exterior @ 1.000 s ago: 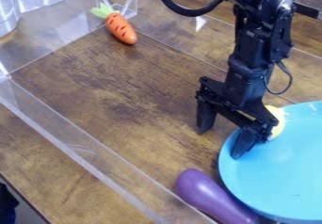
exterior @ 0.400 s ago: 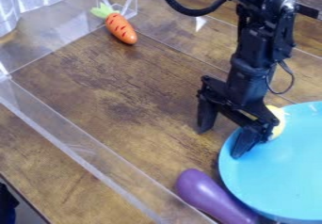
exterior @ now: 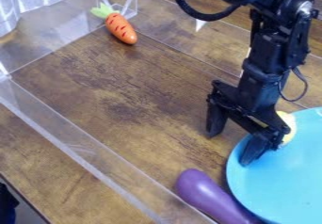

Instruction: Remove the purple eggplant from the blue tray and put it on the table

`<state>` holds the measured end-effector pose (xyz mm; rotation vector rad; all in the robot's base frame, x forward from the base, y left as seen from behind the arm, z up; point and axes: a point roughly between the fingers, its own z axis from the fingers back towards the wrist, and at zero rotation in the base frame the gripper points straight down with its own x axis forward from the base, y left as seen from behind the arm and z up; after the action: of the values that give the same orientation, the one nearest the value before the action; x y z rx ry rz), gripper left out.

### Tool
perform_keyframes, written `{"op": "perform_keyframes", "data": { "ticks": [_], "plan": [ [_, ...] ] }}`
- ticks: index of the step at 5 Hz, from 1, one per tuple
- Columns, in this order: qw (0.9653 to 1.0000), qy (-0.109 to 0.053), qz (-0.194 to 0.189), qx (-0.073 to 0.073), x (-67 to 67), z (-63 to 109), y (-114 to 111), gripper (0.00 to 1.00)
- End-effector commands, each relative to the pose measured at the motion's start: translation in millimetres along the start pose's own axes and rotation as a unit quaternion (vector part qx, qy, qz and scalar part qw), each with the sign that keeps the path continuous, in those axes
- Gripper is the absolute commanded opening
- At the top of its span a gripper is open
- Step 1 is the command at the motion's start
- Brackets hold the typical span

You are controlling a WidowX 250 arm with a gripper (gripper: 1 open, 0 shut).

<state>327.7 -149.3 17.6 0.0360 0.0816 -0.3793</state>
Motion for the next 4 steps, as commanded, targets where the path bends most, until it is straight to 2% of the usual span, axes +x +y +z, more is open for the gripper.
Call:
{"op": "perform_keyframes", "data": {
  "ticks": [1,4],
  "plan": [
    [0.9991,0.006,-0.041,-0.001,-1.5,-0.7,-28,1.0],
    [0.9975,0.016,-0.068,-0.01,1.5,2.6,-48,1.0]
  ]
}}
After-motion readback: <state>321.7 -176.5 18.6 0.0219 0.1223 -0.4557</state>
